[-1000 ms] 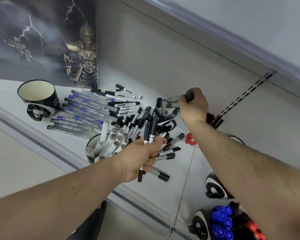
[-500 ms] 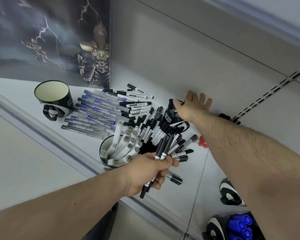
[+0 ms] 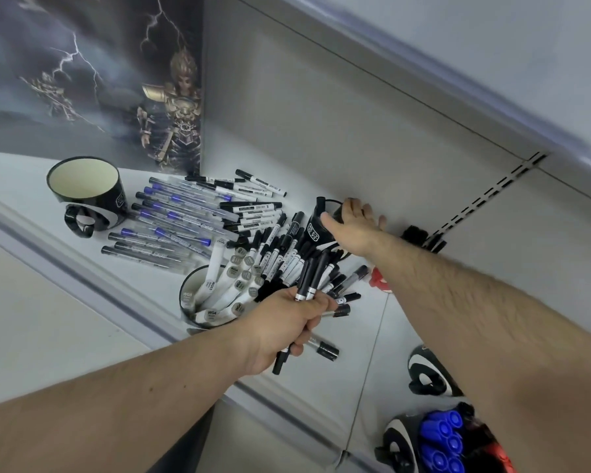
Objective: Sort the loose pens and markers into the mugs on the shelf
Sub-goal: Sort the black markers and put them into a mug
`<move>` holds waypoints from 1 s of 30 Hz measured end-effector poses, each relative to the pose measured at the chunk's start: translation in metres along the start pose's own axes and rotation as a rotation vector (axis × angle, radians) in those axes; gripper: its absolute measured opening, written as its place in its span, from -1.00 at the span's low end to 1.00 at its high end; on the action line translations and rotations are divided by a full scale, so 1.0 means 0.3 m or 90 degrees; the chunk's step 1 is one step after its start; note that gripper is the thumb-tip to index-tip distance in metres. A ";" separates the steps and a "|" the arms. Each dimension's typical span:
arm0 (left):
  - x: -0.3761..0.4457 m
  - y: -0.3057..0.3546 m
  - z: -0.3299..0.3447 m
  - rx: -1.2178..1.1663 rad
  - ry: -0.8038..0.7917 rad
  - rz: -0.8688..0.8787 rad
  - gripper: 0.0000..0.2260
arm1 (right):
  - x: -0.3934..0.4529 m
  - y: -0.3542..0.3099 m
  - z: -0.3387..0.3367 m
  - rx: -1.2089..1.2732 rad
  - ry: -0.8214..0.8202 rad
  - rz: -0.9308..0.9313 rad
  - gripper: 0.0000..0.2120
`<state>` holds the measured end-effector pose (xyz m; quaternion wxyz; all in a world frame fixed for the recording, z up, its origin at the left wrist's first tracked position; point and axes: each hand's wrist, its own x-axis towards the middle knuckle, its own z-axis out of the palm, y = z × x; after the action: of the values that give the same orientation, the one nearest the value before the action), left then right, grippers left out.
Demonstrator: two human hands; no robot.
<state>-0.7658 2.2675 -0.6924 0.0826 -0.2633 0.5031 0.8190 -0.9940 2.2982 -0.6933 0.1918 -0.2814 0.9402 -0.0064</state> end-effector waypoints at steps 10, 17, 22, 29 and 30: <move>0.053 -0.004 0.022 0.695 0.160 0.139 -0.79 | -0.537 -0.032 0.019 0.308 0.008 -0.062 -0.68; 0.051 -0.018 0.125 0.826 0.163 0.238 -0.54 | -0.563 0.118 0.122 0.492 0.192 0.037 -0.81; 0.081 -0.030 0.113 0.758 0.172 0.233 -0.32 | -0.543 0.331 -0.053 0.418 0.618 0.103 -0.88; 0.099 -0.081 0.108 0.796 0.085 0.152 -0.32 | -0.349 0.514 -0.068 0.116 0.568 0.206 -0.79; 0.100 -0.088 0.103 0.794 0.082 0.144 -0.33 | -0.313 0.517 -0.057 0.080 0.530 0.196 -0.77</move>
<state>-0.7914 2.3032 -0.7174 0.1031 -0.1598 0.9142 0.3579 -1.0098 2.4769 -0.6626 -0.1877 -0.0994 0.9660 -0.1473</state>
